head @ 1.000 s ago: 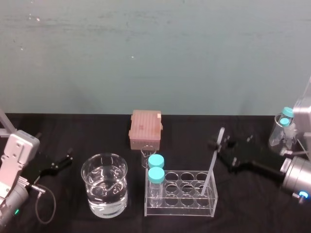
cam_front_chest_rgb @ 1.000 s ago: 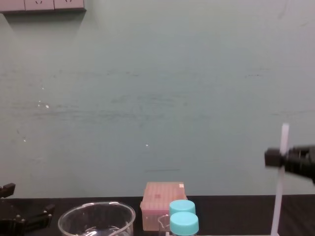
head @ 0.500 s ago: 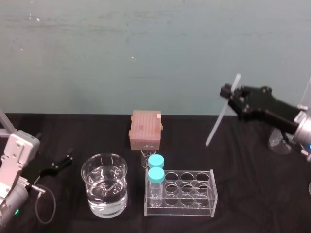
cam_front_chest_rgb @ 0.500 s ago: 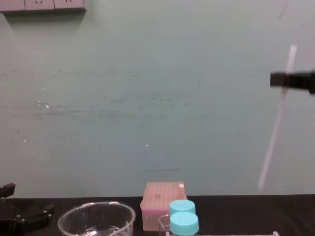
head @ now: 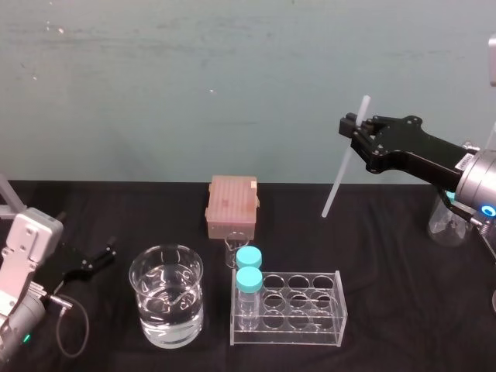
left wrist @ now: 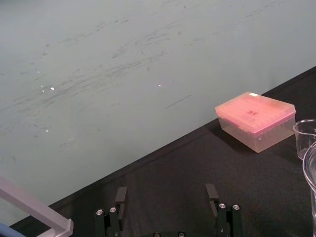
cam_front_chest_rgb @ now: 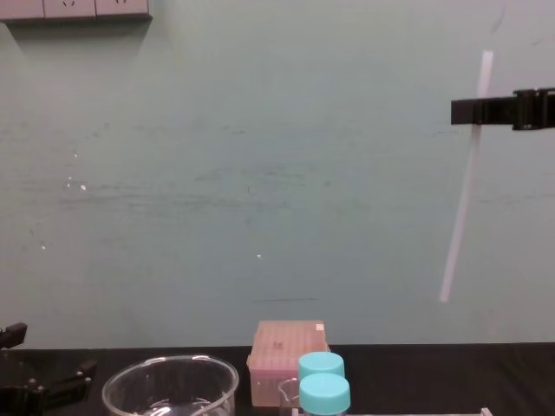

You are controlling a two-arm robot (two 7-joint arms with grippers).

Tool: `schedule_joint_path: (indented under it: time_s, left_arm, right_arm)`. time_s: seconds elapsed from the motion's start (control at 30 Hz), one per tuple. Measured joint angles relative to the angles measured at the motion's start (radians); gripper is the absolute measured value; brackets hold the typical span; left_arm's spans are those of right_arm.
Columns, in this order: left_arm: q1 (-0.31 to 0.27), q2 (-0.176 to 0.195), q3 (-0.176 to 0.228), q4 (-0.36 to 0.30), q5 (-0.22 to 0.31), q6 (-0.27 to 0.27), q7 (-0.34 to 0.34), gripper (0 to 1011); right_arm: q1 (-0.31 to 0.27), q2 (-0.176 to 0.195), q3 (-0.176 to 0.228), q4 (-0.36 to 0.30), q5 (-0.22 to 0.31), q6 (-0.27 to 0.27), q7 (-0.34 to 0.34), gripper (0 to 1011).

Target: Pick up the stirring rod with one hand, then place it down.

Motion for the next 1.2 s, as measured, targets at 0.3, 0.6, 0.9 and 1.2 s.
schedule_joint_path:
  time_s: [0.3, 0.6, 0.9, 1.2]
  left_arm:
    - [0.000, 0.000, 0.000, 0.000, 0.000, 0.000, 0.000, 1005]
    - [0.000, 0.000, 0.000, 0.000, 0.000, 0.000, 0.000, 1005]
    - [0.000, 0.000, 0.000, 0.000, 0.000, 0.000, 0.000, 1005]
    - [0.000, 0.000, 0.000, 0.000, 0.000, 0.000, 0.000, 1005]
  right_arm:
    - [0.004, 0.036, -0.013, -0.059, -0.009, 0.032, -0.016, 71]
    - [0.001, 0.043, -0.018, -0.074, -0.012, 0.080, -0.052, 71]
    - [0.000, 0.044, -0.023, -0.077, -0.008, 0.111, -0.069, 70]
    - [-0.002, 0.041, -0.029, -0.076, -0.003, 0.117, -0.072, 71]
